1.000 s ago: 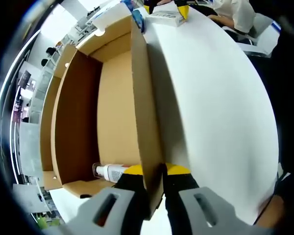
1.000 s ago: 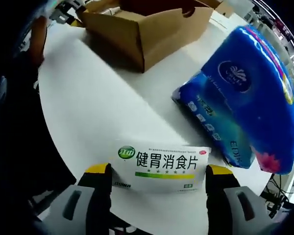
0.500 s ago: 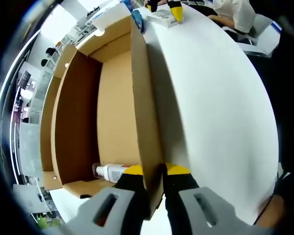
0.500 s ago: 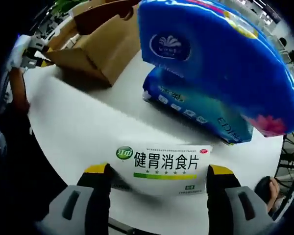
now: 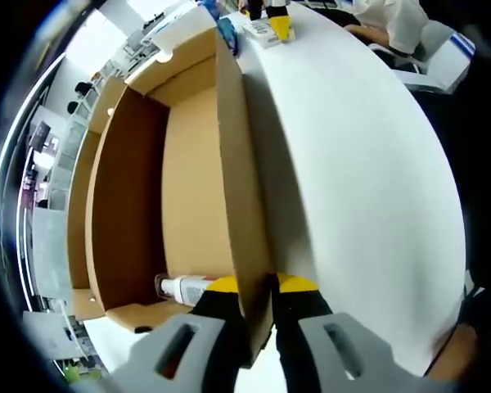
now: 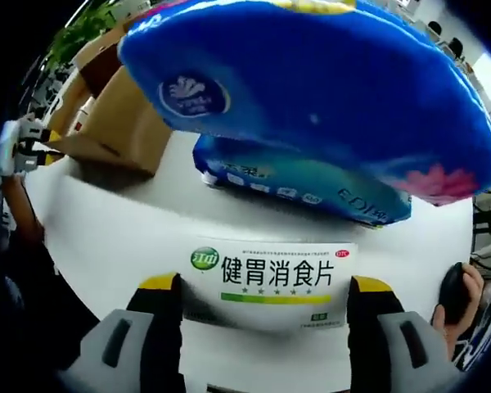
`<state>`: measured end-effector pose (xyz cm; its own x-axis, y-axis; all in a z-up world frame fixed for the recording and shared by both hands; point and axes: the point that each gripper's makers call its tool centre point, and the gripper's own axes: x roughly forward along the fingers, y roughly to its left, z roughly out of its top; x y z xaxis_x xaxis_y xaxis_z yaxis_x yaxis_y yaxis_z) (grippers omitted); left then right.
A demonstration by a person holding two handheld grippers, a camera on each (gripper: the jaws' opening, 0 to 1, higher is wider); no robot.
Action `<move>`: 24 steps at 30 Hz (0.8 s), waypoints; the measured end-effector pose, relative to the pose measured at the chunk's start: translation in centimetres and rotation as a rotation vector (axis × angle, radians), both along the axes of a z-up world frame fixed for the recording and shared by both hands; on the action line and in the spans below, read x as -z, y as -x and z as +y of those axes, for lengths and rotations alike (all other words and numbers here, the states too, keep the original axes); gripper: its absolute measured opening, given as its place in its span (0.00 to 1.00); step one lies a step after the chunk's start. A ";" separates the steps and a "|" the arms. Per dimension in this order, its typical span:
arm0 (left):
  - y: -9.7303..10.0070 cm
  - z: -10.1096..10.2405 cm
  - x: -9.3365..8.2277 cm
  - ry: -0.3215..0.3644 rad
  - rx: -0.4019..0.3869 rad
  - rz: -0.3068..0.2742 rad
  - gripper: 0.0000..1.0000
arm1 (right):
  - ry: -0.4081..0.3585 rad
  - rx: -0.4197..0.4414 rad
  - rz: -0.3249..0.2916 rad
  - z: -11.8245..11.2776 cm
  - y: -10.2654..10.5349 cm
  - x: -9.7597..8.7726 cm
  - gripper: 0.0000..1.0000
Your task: Operate the shoe box by opening the lid, removing the specified soft item, and placing it in the target area until the item is outside and the box remains undamaged.
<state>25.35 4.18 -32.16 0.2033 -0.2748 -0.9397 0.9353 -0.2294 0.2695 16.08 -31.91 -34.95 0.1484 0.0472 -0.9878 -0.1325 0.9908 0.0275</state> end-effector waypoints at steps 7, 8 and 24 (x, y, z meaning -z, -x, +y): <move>0.1 0.1 0.0 0.004 0.001 0.000 0.10 | 0.000 0.072 -0.001 -0.2 -0.7 0.1 0.86; 0.1 0.1 0.0 0.004 0.003 0.001 0.10 | 0.000 0.079 0.000 -0.1 -0.7 0.1 0.86; 0.1 0.1 0.0 0.004 0.006 0.001 0.10 | 0.005 0.128 -0.040 -0.4 -1.7 0.1 0.87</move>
<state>25.27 4.28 -32.14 0.2008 -0.2799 -0.9388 0.9340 -0.2343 0.2696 17.75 -32.35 -35.07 0.1923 0.0202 -0.9811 -0.0059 0.9998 0.0194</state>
